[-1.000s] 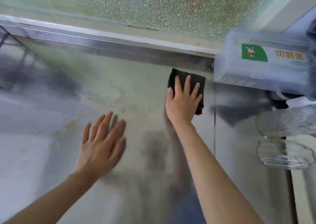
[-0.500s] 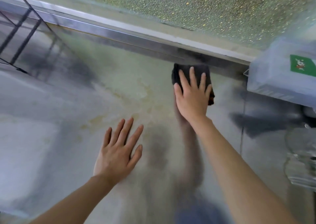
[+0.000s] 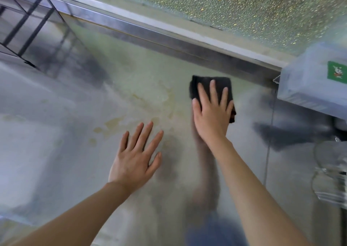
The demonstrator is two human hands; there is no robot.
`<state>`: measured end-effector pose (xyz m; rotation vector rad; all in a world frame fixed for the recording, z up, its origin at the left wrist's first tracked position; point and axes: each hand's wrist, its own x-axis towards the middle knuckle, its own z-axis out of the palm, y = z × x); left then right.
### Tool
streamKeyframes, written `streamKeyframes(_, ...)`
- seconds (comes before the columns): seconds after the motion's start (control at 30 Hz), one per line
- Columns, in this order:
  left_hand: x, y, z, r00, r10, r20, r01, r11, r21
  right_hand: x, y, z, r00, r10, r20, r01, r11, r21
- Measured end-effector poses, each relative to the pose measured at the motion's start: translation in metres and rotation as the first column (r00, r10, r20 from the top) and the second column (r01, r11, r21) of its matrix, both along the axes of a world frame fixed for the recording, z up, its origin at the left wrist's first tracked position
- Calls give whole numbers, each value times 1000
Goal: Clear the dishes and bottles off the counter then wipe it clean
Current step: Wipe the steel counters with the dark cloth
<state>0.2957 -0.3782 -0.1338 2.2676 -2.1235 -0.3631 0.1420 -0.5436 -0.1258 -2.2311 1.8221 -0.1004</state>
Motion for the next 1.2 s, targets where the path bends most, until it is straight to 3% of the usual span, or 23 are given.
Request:
streamKeyframes(0.1,0,0,0,1000,-5,3,5,1000,1,-9,52,-2,963,265,-45,-266,963,-28)
streamKeyframes(0.17,1,1,-1,1000,-4,-9,4,1000,-3,-28,63,-1,936,343,-81,-344,939,8)
streamKeyframes(0.23,2,1,-2,1000,0,-29,0,1000,-10,-47,52,1,960,265,-96,-264,964,21)
streamKeyframes(0.33,3,1,-2,997,3,-72,-5,999,-33,-47,41,0,998,-36,-56,36,999,1)
streamKeyframes(0.4,2,1,0,994,4,-111,-10,998,-60,-27,52,1,991,-135,-10,135,991,-5)
streamKeyframes(0.53,7,6,15,978,13,-210,-33,995,-92,5,111,2,998,54,-35,-55,998,-27)
streamKeyframes(0.7,50,41,22,987,-79,-141,71,996,-59,-7,154,2,983,137,-125,-143,989,-46)
streamKeyframes(0.73,61,47,22,985,-95,-140,91,995,-36,-12,153,1,986,91,-140,-99,994,-52)
streamKeyframes(0.83,83,54,16,972,-138,-189,144,990,14,-9,147,5,964,-250,-90,250,968,-7)
streamKeyframes(0.9,87,53,7,965,-149,-214,151,988,-5,8,151,4,932,-361,-42,360,933,-15)
streamKeyframes(0.97,87,51,1,961,-164,-224,155,986,-57,27,164,2,951,-309,-24,307,951,-45)
streamKeyframes(1.13,85,53,-3,969,-167,-180,143,980,-136,13,188,-1,986,130,-100,-140,985,-100)
streamKeyframes(1.2,85,54,-2,973,-162,-162,144,982,-118,-8,176,-3,976,124,-179,-142,985,-94)
